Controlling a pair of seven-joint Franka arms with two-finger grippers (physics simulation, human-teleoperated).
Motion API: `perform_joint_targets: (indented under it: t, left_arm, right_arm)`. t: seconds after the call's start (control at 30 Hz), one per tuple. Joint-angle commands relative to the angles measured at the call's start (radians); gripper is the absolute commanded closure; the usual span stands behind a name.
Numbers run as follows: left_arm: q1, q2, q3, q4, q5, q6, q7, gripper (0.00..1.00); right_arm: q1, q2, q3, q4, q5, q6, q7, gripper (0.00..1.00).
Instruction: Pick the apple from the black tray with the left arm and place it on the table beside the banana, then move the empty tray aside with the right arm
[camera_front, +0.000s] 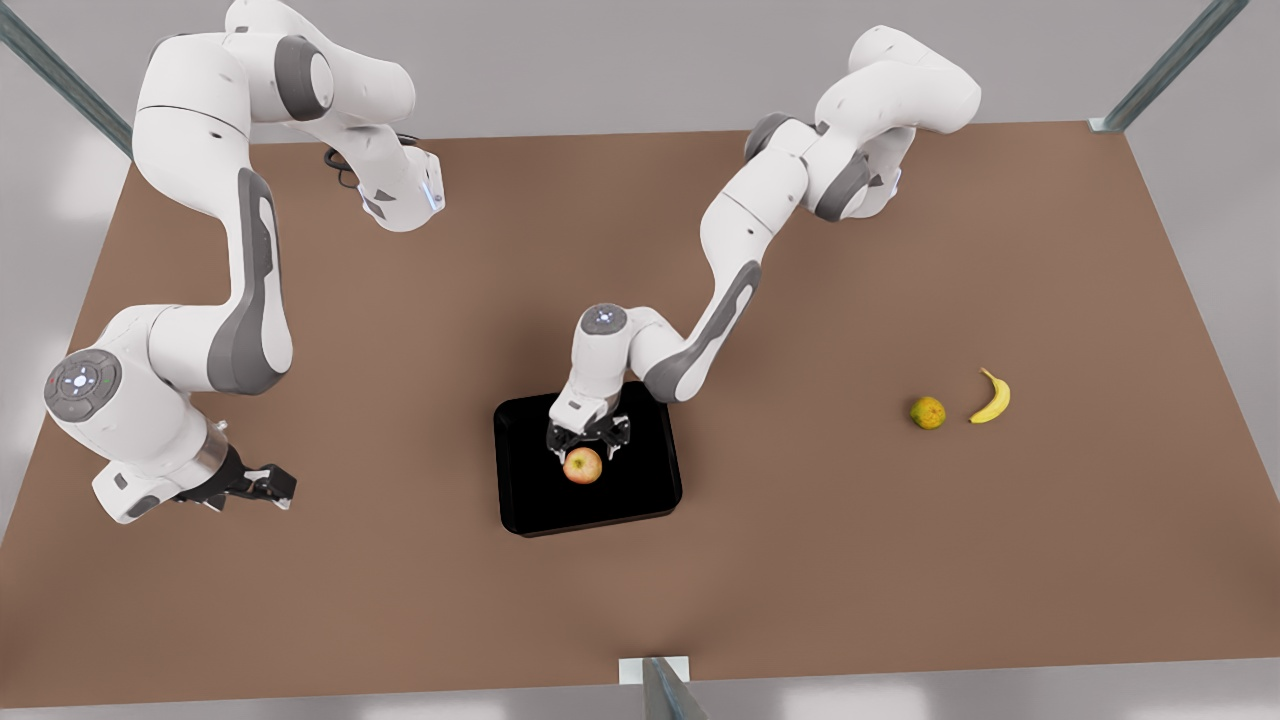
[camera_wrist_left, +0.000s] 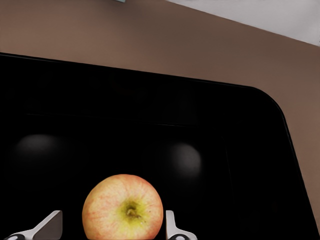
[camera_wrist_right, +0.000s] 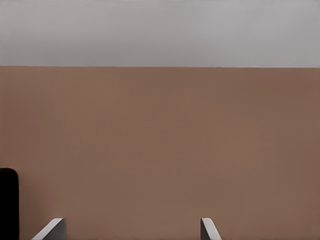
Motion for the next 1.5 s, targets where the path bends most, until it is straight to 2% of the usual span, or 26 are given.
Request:
perform_joint_targets:
  t: [0.0,0.77,0.8,0.83,0.9,0.97,1.17,1.2,1.27,1.33,1.4,1.43,1.47]
  left_arm:
    - [0.0,0.005,0.004,0.001,0.001,0.043,-0.022,0.0]
    - [0.0,0.08,0.016,0.034,0.001,0.099,0.007,0.0]
    - [0.0,0.08,0.016,0.034,0.001,0.099,0.007,0.25]
    - [0.0,0.079,0.015,0.034,0.001,0.097,0.007,0.33]
    - [0.002,0.073,0.015,0.034,0.001,0.088,0.01,0.32]
    - [0.005,0.027,0.004,0.034,-0.012,-0.007,0.029,0.3]
    - [0.116,-0.216,-0.028,0.034,-0.344,-0.631,0.571,0.31]
    - [0.158,-0.246,-0.028,0.034,-0.37,-0.713,0.664,0.31]
    - [0.225,-0.282,-0.027,0.033,-0.379,-0.854,0.838,0.32]
    - [0.282,-0.32,-0.019,0.013,-0.371,-0.906,0.958,0.31]
    - [0.373,-0.377,-0.019,-0.051,-0.368,-0.948,1.098,0.31]
    - [0.437,-0.418,-0.017,-0.102,-0.365,-0.948,1.19,0.31]
    - [0.479,-0.432,-0.013,-0.121,-0.364,-0.943,1.259,0.31]
  right_arm:
    - [0.0,-0.001,0.001,0.001,0.003,0.008,-0.003,0.0]
    - [0.0,-0.001,0.003,0.002,0.003,0.008,-0.003,0.0]
    - [0.0,-0.001,0.003,0.002,0.003,0.008,-0.003,0.0]
    - [0.0,-0.001,0.003,0.001,0.003,0.008,-0.003,0.0]
    - [0.0,-0.001,0.003,0.002,0.003,0.008,-0.003,0.0]
    - [0.0,-0.001,0.003,0.002,0.003,0.008,-0.003,0.0]
    - [0.003,-0.001,0.004,0.001,0.004,0.007,-0.001,0.0]
    - [0.008,-0.017,0.009,-0.001,0.029,-0.103,0.002,0.0]
    - [0.049,-0.07,0.095,-0.007,0.04,-0.332,0.106,0.0]
    - [0.17,-0.11,0.098,-0.024,0.04,-0.461,0.112,0.0]
    - [0.19,-0.17,0.202,-0.015,0.047,-0.561,0.207,0.0]
    - [0.192,-0.169,0.348,-0.006,0.038,-0.541,0.428,0.0]
    - [0.215,-0.156,0.369,-0.016,0.05,-0.414,0.541,0.0]
